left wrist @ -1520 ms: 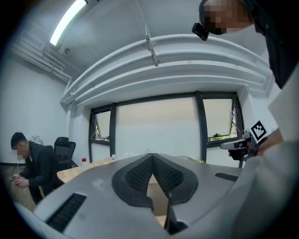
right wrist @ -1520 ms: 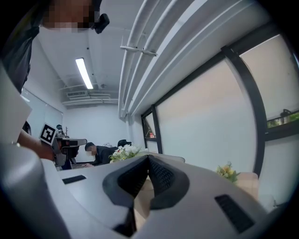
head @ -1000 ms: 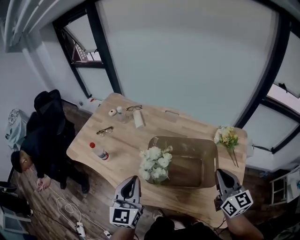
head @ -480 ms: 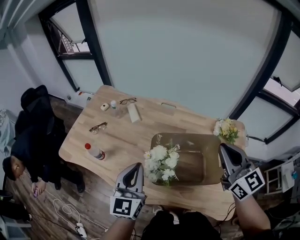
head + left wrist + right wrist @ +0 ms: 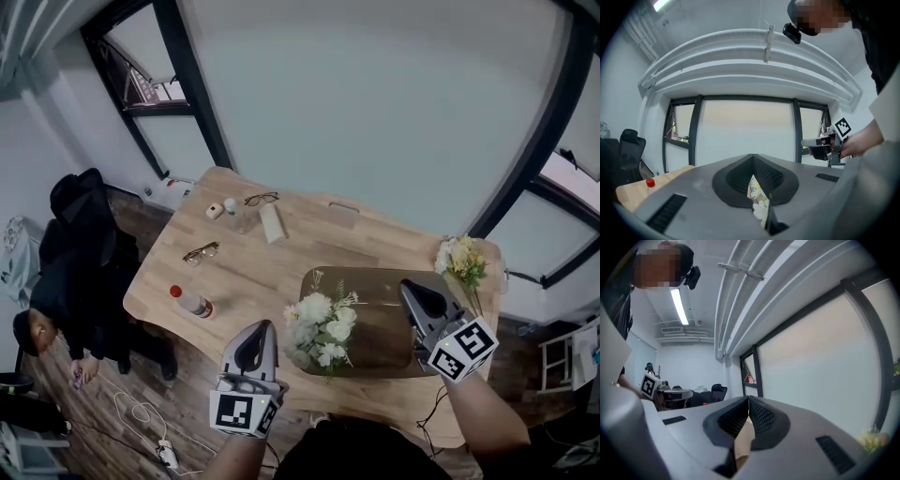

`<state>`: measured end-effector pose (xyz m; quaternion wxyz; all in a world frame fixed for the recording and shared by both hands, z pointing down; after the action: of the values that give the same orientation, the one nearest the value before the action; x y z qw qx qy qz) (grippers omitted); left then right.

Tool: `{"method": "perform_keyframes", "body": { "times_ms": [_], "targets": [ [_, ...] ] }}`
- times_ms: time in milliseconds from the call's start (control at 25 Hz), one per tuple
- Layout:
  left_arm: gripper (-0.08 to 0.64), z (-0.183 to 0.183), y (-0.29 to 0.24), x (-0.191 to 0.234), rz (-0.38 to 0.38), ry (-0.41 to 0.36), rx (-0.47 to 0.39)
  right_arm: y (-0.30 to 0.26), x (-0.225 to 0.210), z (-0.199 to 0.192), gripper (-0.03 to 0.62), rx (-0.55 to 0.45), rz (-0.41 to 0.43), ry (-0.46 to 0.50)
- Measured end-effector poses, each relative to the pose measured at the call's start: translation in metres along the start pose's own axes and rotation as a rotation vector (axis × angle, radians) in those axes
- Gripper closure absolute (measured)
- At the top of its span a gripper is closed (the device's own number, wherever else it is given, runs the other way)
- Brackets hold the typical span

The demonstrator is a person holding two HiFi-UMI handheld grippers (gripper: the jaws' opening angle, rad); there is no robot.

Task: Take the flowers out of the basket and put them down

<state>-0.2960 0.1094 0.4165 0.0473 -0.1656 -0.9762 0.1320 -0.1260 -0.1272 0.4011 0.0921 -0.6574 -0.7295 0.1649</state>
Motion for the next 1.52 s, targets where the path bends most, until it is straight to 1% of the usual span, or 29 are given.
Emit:
{"method": "perform_keyframes", "body": {
  "times_ms": [80,200,560,640,800,920,1040,1160,1240,1320,1360,1400,1440,1520],
  "targets": [
    [0.557,-0.003,0.001,0.003,0.019,-0.003,0.007,-0.015,-0.001,-0.019,0.569,0.029,0.026,0.026],
    [0.557,-0.011,0.0,0.006,0.044,0.013,0.026,-0.033,0.001,-0.04,0.569,0.074,0.069,0.066],
    [0.557,-0.026,-0.007,0.011,0.072,0.025,0.074,-0.074,0.008,-0.077,0.569,0.17,0.199,0.139],
    [0.557,-0.028,-0.007,0.013,0.083,0.028,0.082,-0.08,0.008,-0.085,0.569,0.198,0.216,0.144],
    [0.557,-0.031,-0.006,0.019,0.101,0.036,0.089,-0.096,0.008,-0.111,0.569,0.309,0.247,0.15],
    [0.557,-0.034,-0.005,0.024,0.114,0.046,0.092,-0.105,0.015,-0.138,0.569,0.416,0.302,0.178],
    [0.557,-0.035,-0.002,0.028,0.123,0.053,0.087,-0.105,0.031,-0.156,0.569,0.489,0.405,0.229],
    [0.557,-0.035,0.0,0.034,0.139,0.061,0.083,-0.104,0.05,-0.167,0.568,0.526,0.504,0.321],
    [0.557,-0.036,0.001,0.036,0.148,0.065,0.083,-0.105,0.059,-0.173,0.568,0.534,0.54,0.391],
    [0.557,-0.036,0.003,0.037,0.155,0.066,0.082,-0.106,0.065,-0.175,0.563,0.521,0.565,0.429],
    [0.557,-0.036,0.004,0.038,0.158,0.067,0.081,-0.107,0.068,-0.175,0.517,0.517,0.582,0.428],
    [0.557,-0.036,0.006,0.039,0.162,0.069,0.082,-0.109,0.07,-0.175,0.406,0.517,0.6,0.42],
    [0.557,-0.036,0.007,0.041,0.165,0.071,0.082,-0.112,0.073,-0.175,0.316,0.516,0.619,0.413],
    [0.557,-0.037,0.009,0.044,0.171,0.073,0.083,-0.116,0.078,-0.173,0.309,0.499,0.647,0.415]
  ]
}}
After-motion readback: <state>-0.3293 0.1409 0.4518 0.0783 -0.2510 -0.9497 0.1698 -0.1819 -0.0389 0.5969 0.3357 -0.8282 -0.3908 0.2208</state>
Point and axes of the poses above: the fingertips, and each gripper's own axes: y backward along the fingers, x to its left, z out of its top, the point moved 5 cm from there along y, backward along the fingers, and after that the axes turned 15 degrees about x, right-handed, at the moved point
